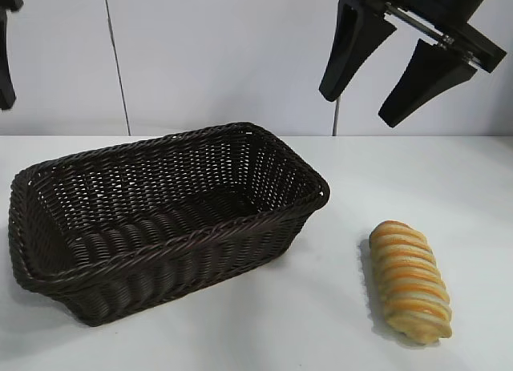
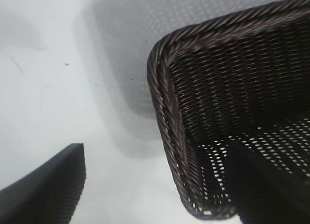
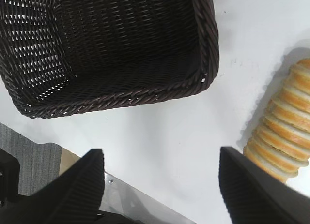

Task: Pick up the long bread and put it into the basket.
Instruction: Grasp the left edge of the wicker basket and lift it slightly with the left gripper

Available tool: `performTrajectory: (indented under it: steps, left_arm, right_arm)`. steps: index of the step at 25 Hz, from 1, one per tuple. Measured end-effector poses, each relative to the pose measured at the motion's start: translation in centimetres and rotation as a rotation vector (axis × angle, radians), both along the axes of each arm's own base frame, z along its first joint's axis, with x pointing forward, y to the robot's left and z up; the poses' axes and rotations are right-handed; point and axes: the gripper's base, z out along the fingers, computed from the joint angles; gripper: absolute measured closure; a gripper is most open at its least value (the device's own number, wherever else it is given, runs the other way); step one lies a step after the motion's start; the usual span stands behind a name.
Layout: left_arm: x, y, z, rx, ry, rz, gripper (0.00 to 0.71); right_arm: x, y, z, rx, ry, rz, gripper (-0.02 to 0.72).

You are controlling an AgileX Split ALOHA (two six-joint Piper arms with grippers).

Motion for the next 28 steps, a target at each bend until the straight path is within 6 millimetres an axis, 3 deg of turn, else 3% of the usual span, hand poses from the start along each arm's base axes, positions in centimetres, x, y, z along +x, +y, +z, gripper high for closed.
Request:
performTrajectory:
  steps: [8, 16, 20, 21, 24, 25, 28]
  left_arm:
    - [0.2, 0.0, -1.8, -0.012, -0.029, 0.03, 0.14]
    - [2.0, -0.5, -7.6, -0.01, 0.091, 0.042, 0.14]
    - [2.3, -0.7, -9.1, -0.02, 0.128, 0.037, 0.151]
    - [2.3, -0.8, -9.2, -0.027, 0.128, 0.043, 0.203]
    - [2.4, -1.0, -9.1, -0.047, 0.123, 0.038, 0.541]
    - [2.4, -1.2, -9.0, -0.062, 0.123, 0.05, 0.597]
    - [2.6, -1.3, -8.7, -0.079, 0.128, 0.047, 0.61]
  right_arm:
    - [0.0, 0.0, 0.0, 0.0, -0.001, 0.0, 0.242]
    - [0.0, 0.0, 0.0, 0.0, -0.001, 0.0, 0.242]
    - [0.0, 0.0, 0.0, 0.0, -0.001, 0.0, 0.242]
    - [0.0, 0.0, 0.0, 0.0, -0.001, 0.0, 0.242]
    - [0.0, 0.0, 0.0, 0.0, -0.001, 0.0, 0.242]
    - [0.0, 0.0, 0.0, 0.0, -0.001, 0.0, 0.242]
    - [0.0, 0.0, 0.0, 0.0, -0.001, 0.0, 0.242]
